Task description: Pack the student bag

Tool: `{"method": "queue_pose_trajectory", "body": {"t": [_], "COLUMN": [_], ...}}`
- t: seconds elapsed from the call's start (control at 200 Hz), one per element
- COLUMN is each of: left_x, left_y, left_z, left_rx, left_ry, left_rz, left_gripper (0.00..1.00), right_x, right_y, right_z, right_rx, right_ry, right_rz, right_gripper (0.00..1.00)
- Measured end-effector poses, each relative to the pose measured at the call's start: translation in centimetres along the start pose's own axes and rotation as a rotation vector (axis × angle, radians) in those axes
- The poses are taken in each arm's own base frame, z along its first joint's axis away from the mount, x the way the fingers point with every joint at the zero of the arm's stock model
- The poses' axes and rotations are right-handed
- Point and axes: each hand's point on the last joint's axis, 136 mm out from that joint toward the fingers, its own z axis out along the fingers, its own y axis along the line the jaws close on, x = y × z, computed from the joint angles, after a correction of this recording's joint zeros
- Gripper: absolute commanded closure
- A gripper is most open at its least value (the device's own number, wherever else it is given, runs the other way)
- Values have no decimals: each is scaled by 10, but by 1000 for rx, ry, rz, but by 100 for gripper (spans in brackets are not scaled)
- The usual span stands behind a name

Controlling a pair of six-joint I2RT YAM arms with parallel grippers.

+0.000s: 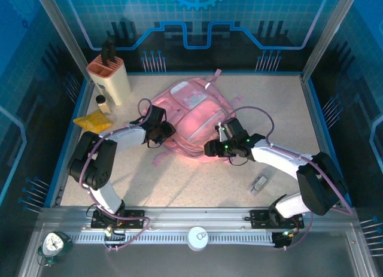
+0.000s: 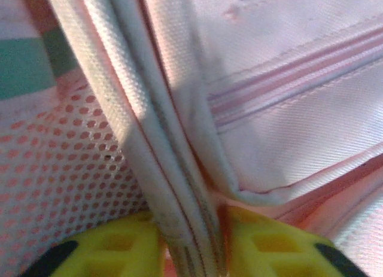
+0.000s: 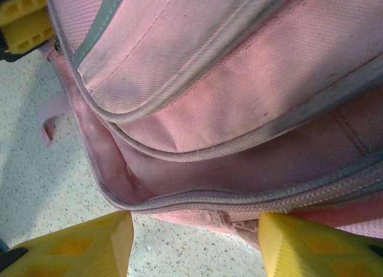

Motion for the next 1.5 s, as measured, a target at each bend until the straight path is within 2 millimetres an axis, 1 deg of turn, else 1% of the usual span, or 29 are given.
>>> {"method": "queue_pose_trajectory", "body": {"t": [0.05,0.09,0.14,0.215,0.28,0.395,0.49,0.55,0.605,0.645,0.71,0.8,0.855,0.901,0.961,1.016,1.071,1.111,1.151,1.206,1.301,1.386,1.501], "left_x": [-1,-1,-2,-1,2,14,25,32,38,42,48,53,57,60,64,65,66,67,67,68,69,69,69], "left_y": [-3,-6,-9,-13,-19,-38,-58,-65,-69,-70,-71,-71,-73,-75,-77,-79,-81,-82,-83,-83,-81,-79,-80], "left_z": [1,0,0,-2,-4,-11,-15,-16,-16,-16,-15,-13,-13,-14,-14,-14,-14,-14,-15,-15,-13,-13,-14], "left_rx": [6,11,16,26,38,84,136,153,158,159,160,159,162,167,171,176,183,186,189,190,191,190,193], "left_ry": [-4,-10,-16,-25,-28,-28,-33,-30,-24,-18,-13,-10,-3,1,7,11,13,15,16,17,17,17,16], "left_rz": [-7,-24,-30,-56,-73,-98,-141,-174,-211,-242,-282,-327,-348,-361,-369,-378,-389,-394,-397,-397,-397,-397,-396], "left_gripper": [91,95,100,100,100,100,100,100,100,100,100,100,100,100,100,100,100,100,100,100,100,100,100], "right_x": [-2,-3,-5,-11,-20,-50,-84,-103,-121,-130,-138,-137,-132,-121,-97,-70,-46,-32,-21,-14,-9,-10,-11], "right_y": [0,-1,-2,-5,-13,-33,-54,-65,-69,-69,-65,-54,-42,-30,-12,5,18,21,21,19,15,18,27], "right_z": [0,0,1,4,7,10,11,11,7,2,-10,-29,-40,-45,-45,-36,-23,-12,0,15,35,44,47], "right_rx": [-2,-1,0,-1,6,34,64,86,107,115,123,125,115,103,84,55,14,-4,-17,-25,-38,-57,-79], "right_ry": [-6,-10,-15,-26,-40,-84,-118,-138,-165,-184,-216,-236,-252,-252,-230,-186,-143,-109,-74,-51,-40,-61,-111], "right_rz": [1,2,4,11,31,82,127,135,130,116,92,55,21,-14,-70,-125,-164,-177,-174,-163,-143,-146,-166], "right_gripper": [37,33,31,29,27,24,23,21,18,16,12,10,11,12,16,21,29,36,40,46,49,54,58]}}
